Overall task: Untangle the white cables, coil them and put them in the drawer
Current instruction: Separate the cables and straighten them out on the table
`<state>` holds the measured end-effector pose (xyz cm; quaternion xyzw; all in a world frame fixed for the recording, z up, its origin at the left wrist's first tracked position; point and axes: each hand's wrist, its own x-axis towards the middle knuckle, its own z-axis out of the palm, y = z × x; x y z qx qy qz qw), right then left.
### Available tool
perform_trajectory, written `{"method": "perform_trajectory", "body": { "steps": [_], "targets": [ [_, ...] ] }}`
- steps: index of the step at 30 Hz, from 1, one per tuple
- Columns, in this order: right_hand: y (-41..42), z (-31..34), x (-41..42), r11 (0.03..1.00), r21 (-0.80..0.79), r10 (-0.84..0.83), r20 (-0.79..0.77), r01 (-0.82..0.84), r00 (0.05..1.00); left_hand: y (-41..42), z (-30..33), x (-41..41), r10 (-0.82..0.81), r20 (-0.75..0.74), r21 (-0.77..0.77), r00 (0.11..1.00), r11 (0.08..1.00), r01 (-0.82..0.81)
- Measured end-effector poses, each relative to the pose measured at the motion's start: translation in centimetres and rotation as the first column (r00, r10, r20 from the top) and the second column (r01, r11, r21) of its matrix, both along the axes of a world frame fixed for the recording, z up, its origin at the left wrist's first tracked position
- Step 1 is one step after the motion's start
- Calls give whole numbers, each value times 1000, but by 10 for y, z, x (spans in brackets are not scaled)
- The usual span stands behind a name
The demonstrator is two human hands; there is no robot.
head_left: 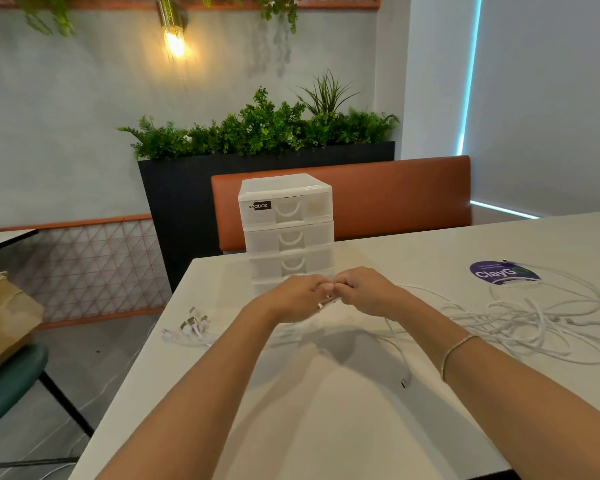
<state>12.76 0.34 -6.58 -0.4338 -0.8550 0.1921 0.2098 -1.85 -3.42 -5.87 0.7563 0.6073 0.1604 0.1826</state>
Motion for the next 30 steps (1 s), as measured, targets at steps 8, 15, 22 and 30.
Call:
{"method": "perform_trajectory", "body": {
  "steps": [8,15,22,30],
  "targets": [
    [4,-11,2,999,34,-34,-114,38,993,7,-12,1,50,307,-115,951,993,-15],
    [6,6,32,945,-318,33,-145,-78,989,9,-21,-4,59,211,48,976,996,-71],
    [23,20,82,962,-261,-30,167,74,986,8,-29,-5,37,140,121,989,991,-54],
    [42,37,150,963,-117,-181,394,244,901,10,-29,-25,106,167,139,980,982,-130]
  ]
}}
